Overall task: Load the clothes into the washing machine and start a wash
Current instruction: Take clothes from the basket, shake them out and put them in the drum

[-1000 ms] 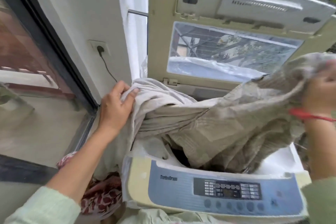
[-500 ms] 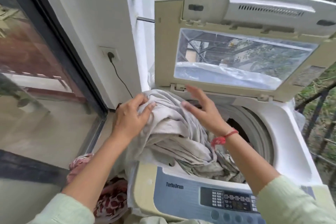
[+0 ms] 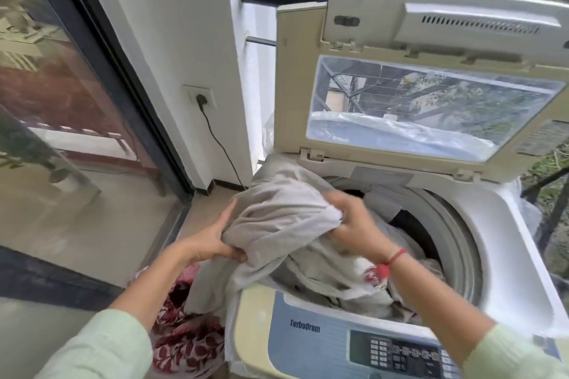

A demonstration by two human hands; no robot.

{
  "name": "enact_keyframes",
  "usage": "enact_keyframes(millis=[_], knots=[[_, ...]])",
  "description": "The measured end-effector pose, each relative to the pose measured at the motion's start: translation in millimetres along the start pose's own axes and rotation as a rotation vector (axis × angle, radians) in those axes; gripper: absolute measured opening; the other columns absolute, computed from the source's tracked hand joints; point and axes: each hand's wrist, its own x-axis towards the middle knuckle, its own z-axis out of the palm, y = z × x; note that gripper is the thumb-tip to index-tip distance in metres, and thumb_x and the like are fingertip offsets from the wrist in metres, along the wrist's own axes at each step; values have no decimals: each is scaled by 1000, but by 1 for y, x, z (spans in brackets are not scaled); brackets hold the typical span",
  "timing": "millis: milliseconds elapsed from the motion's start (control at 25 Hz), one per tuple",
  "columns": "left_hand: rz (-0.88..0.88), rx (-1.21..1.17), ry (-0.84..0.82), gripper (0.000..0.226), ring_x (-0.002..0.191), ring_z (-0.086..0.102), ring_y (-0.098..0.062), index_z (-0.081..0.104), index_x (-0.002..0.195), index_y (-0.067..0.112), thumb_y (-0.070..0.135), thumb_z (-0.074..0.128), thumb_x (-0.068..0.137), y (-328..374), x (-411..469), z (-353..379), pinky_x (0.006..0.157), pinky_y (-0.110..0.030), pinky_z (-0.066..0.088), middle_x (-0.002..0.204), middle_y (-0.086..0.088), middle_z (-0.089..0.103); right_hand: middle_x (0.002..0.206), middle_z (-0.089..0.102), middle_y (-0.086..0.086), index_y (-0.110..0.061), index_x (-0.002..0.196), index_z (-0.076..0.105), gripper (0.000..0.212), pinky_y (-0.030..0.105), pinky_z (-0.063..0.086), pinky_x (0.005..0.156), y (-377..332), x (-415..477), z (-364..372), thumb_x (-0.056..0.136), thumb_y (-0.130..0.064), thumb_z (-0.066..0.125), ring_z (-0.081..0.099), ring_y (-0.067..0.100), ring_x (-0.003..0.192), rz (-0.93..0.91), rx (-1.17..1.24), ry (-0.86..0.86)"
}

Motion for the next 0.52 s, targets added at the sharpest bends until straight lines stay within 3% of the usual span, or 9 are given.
enact_keyframes(millis=[80, 160, 240, 280, 360, 400, 440, 480, 520], knots=[[218, -124, 203, 67, 106, 60, -5, 62, 105, 54, 60, 85, 42, 43, -4, 8, 89, -22, 49, 112, 10, 68, 69, 64, -16, -24, 82, 65, 24, 15, 45, 56, -34, -8, -56, 60, -16, 62, 57, -6, 63, -43, 135, 121], [487, -66, 434, 26, 81, 64, 2, 73, 86, 39, 46, 82, 62, 107, -7, 18, 68, -16, 48, 84, 14, 72, 63, 62, -20, -21, 89, 61, 31, 11, 44, 47, -54, -20, -116, 59, -12, 59, 55, -6, 54, -85, 197, 376], [673, 202, 605, 13, 78, 64, -10, 72, 85, 25, 34, 74, 76, 154, 5, 48, 67, -29, 47, 83, 7, 71, 81, 67, -5, -15, 101, 61, 32, 34, 55, 62, -47, -34, -161, 69, -12, 55, 62, 12, 70, -179, -74, 635], [698, 362, 698, 18, 76, 62, -17, 70, 81, 21, 38, 68, 78, 164, 18, 69, 66, -33, 45, 79, 4, 69, 89, 67, 8, -13, 108, 59, 34, 44, 53, 68, -33, -42, -170, 74, -14, 55, 62, 24, 78, -216, -310, 730], [584, 633, 748, 27, 75, 58, -24, 62, 78, 21, 47, 56, 74, 148, 47, 116, 69, -36, 38, 75, 2, 62, 94, 64, 17, -14, 118, 51, 46, 45, 48, 68, 19, -52, -153, 73, -16, 60, 61, 31, 78, -157, -783, 788], [492, 830, 654, 31, 81, 57, -25, 61, 84, 21, 49, 53, 73, 126, 61, 139, 76, -38, 35, 81, 0, 60, 97, 63, 17, -17, 123, 46, 61, 42, 47, 67, 50, -56, -136, 67, -17, 69, 61, 33, 78, -85, -985, 690], [343, 1075, 459, 38, 94, 56, -28, 61, 97, 19, 48, 52, 76, 103, 74, 152, 89, -41, 30, 95, -4, 59, 106, 61, 16, -18, 131, 38, 78, 42, 49, 69, 81, -57, -113, 63, -21, 76, 61, 34, 84, 50, -1146, 426], [167, 1233, 234, 45, 110, 51, -30, 58, 113, 16, 47, 52, 81, 86, 82, 163, 103, -46, 21, 112, -8, 57, 119, 56, 15, -17, 140, 30, 89, 44, 50, 77, 115, -59, -93, 65, -26, 77, 60, 35, 95, 195, -1264, -37], [36, 1307, 40, 49, 121, 44, -31, 54, 123, 17, 47, 51, 84, 80, 84, 169, 109, -50, 12, 124, -11, 53, 131, 48, 14, -14, 145, 25, 90, 46, 48, 89, 136, -63, -74, 71, -30, 73, 56, 34, 107, 405, -1227, -525]])
